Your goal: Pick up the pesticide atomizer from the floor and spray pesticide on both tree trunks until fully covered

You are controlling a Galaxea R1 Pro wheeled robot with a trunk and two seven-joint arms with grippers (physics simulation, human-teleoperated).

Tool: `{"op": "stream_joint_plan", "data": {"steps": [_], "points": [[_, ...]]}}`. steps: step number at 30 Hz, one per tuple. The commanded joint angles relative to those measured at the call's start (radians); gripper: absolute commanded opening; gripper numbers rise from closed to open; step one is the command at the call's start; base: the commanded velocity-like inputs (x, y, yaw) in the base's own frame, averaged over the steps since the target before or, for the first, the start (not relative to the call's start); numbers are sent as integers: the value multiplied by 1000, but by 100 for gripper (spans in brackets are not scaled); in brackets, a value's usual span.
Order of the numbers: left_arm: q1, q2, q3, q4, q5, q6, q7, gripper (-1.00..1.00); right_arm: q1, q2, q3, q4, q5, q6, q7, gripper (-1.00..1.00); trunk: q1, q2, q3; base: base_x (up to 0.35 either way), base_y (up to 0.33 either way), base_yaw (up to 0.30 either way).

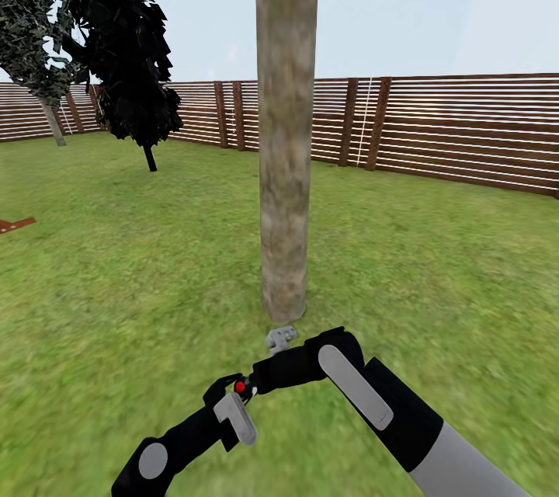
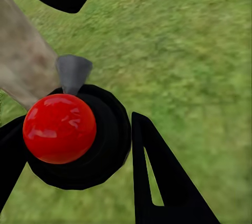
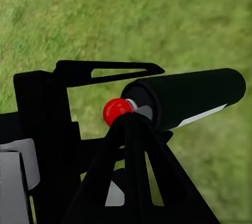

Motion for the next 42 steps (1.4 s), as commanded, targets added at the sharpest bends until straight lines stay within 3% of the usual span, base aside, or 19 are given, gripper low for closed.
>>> {"op": "stream_joint_plan", "data": {"steps": [1,42], "points": [[-1,1,-2,-2,-4,5,0,-100,-1,-1,2,-1,-10,1,-10,-100,0,0,-1,0,0,0],[1,-7,0,-22,-3,6,-20,-100,-1,0,2,16,-9,-1,-10,-100,0,0,-1,0,0,0]]}}
